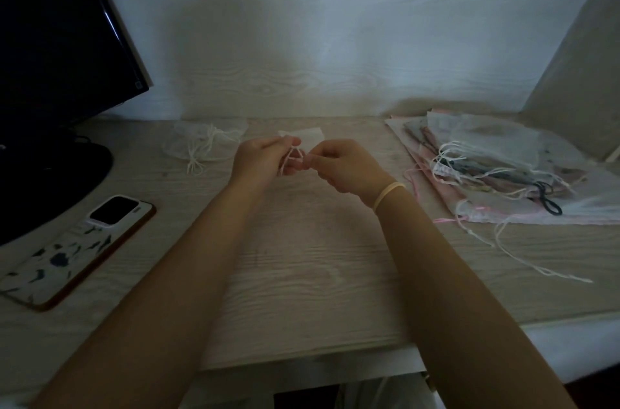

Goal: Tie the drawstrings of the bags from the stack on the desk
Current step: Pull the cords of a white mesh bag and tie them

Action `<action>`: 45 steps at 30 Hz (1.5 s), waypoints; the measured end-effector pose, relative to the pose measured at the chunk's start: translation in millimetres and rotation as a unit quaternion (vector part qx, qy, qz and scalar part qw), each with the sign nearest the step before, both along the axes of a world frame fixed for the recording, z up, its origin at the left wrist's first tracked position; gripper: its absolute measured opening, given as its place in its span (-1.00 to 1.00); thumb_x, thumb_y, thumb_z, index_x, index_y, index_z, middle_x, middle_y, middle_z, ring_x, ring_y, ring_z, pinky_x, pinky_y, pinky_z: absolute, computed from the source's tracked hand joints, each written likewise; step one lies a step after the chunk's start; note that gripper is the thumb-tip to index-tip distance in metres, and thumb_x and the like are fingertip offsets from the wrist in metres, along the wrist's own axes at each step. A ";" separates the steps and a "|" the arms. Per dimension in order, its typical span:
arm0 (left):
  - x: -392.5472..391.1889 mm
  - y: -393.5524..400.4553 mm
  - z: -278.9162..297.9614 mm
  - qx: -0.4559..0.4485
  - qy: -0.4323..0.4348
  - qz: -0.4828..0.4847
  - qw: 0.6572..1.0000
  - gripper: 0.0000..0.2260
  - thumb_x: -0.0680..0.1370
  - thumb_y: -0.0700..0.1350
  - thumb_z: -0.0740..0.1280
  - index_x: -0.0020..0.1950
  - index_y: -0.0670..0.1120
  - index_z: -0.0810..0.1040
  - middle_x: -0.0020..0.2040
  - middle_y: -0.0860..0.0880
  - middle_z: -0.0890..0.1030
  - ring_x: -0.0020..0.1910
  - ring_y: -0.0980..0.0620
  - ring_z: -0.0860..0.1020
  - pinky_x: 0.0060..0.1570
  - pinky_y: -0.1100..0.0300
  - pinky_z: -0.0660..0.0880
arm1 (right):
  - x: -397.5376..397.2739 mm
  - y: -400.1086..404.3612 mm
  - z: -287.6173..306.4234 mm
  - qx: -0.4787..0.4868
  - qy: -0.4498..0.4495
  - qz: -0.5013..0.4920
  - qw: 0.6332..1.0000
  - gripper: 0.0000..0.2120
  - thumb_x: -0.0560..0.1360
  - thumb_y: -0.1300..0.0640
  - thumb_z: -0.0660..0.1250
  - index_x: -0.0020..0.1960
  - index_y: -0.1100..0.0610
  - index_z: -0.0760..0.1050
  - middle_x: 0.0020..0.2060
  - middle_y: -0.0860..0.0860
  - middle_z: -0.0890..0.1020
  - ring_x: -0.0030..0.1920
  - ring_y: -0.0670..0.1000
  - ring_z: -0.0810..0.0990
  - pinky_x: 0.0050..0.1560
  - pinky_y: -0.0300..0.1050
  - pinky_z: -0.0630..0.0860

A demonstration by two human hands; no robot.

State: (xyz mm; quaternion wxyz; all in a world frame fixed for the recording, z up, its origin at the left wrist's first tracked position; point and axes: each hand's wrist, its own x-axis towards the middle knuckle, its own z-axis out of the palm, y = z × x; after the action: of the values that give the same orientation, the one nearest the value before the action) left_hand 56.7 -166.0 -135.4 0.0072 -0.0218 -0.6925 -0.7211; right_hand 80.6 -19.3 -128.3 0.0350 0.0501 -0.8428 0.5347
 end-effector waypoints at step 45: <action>-4.6 2.9 -3.9 0.105 0.052 -0.098 0.988 -0.78 0.57 -0.29 0.23 -0.22 -0.24 0.60 -0.31 -0.11 0.61 -0.28 -0.02 0.60 -0.17 0.15 0.54 | -2.3 -4.6 -10.7 -0.151 -0.086 -0.036 0.984 -0.91 0.47 0.25 0.28 -0.19 0.21 0.53 -0.43 0.09 0.47 -0.47 0.00 0.40 -0.41 -0.19 0.30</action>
State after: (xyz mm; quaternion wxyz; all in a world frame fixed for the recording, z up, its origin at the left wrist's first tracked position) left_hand 52.1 -163.1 -139.2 -0.0251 -0.1259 -0.6059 -0.7851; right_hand 78.3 -23.9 -139.0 -0.0109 -0.0325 -0.7536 0.6564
